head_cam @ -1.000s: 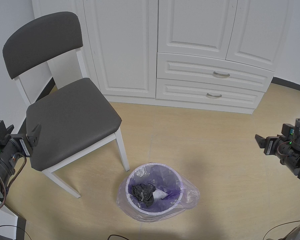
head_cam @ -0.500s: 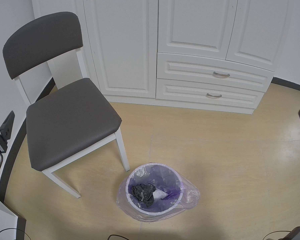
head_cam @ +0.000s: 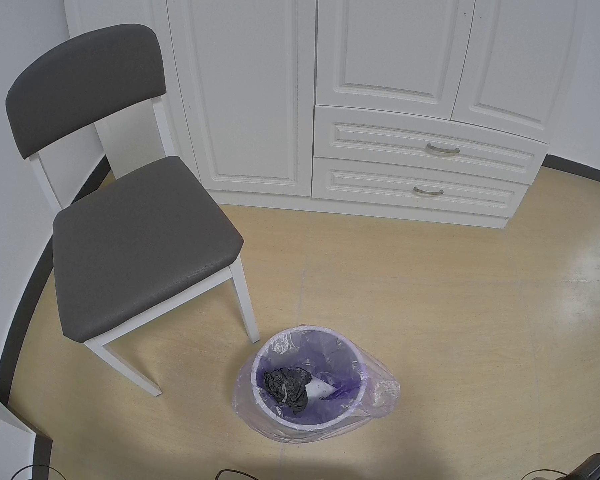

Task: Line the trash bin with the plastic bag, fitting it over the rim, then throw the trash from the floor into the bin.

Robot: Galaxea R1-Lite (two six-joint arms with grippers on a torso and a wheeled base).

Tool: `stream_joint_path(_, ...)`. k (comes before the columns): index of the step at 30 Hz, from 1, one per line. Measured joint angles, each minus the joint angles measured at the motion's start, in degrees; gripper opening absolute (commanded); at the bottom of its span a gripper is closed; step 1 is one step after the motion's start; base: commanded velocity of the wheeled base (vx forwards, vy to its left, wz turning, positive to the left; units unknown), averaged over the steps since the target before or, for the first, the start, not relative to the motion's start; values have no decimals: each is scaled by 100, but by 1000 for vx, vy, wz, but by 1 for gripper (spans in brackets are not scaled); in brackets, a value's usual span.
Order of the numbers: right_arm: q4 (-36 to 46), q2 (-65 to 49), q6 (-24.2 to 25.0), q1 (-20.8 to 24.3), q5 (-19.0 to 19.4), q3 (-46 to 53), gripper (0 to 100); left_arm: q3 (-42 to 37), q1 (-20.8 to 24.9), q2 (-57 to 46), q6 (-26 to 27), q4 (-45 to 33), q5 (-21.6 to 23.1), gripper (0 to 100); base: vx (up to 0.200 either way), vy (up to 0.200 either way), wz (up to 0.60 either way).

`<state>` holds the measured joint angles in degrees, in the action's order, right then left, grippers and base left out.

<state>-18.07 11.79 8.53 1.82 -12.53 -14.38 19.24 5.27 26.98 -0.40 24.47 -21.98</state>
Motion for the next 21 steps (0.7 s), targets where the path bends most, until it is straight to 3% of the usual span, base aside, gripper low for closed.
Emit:
stream_joint_path(5,206,-705,-183,-107,83,113,100,39,-87,-989,11,-1018,-22,100,0,0,0)
stream_joint_path(9,123,-931,-675,-152,126,278,100,91,-246,-1648,20,-1582,-22,100,0,0,0)
stream_joint_path(14,-730,-1053,-1083,-179,217,499,100,94,-417,-2216,5,-1897,-18,100,0,0,0)
stream_joint_path(21,-1618,-1108,-1515,-189,646,933,100,-218,-502,-2527,-44,-1974,11,100,0,0,0)
